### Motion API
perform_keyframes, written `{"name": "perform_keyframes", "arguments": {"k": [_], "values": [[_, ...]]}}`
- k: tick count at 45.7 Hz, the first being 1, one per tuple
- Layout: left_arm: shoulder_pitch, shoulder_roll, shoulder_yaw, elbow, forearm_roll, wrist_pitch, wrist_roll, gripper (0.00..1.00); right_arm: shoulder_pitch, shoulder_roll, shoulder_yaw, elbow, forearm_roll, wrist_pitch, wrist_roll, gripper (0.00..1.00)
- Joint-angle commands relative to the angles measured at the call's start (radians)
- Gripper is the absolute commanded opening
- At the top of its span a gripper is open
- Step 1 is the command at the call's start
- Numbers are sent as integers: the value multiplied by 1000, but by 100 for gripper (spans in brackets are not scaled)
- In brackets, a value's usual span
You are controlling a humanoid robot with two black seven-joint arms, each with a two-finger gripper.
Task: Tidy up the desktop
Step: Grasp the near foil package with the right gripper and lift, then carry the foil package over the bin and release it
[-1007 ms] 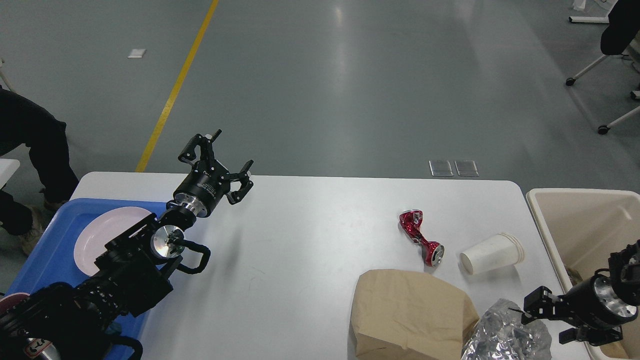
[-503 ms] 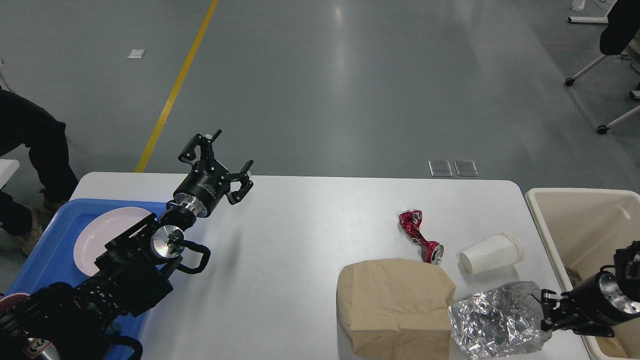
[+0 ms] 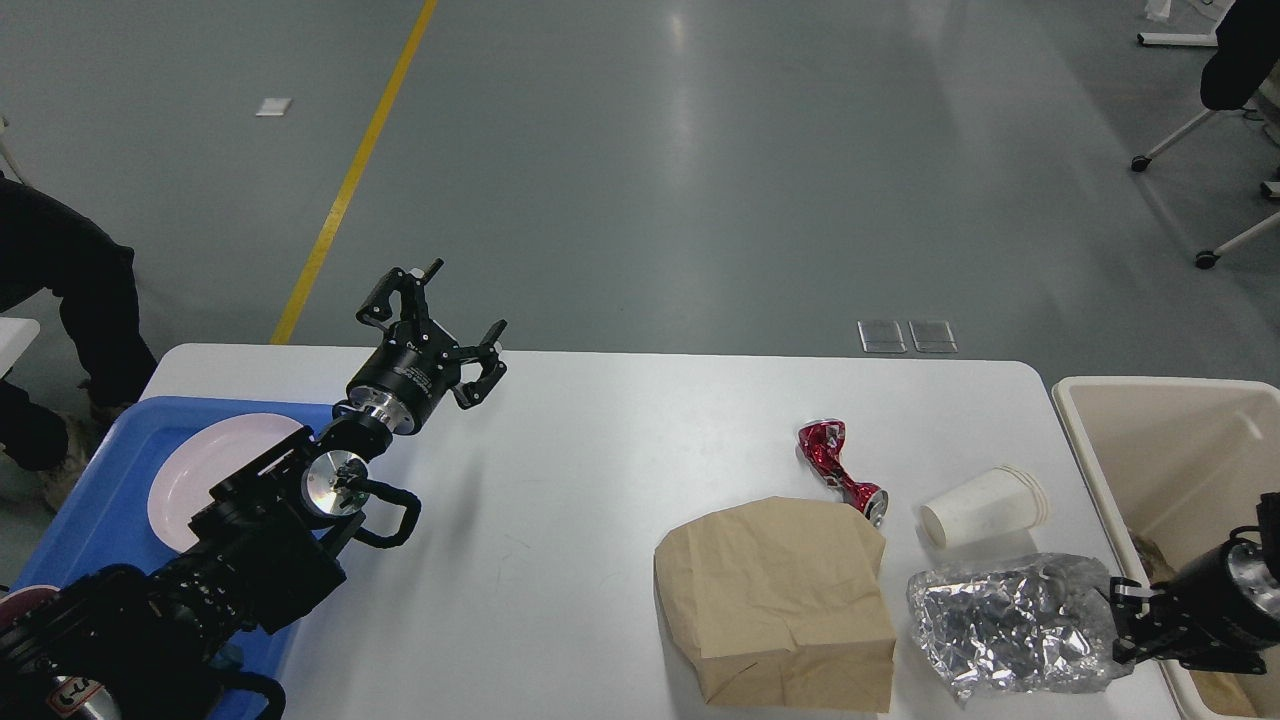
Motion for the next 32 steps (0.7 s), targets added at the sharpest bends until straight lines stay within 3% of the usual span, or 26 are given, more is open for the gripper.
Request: {"name": "perform_keyframes", "arguments": {"k": [1,17,25,32], "values": [[0,0,0,0,0,0,0,97,71,-39,-15,1,-7,88,0,0],[0,0,0,0,0,0,0,97,399,-74,-152,-21,-8,393,2,0],[0,0,0,0,0,0,0,97,519,-67,-201,-60,-8,395,0,0],[0,0,0,0,0,0,0,97,527,-62,-210,-180,-7,395,-5,0]]}}
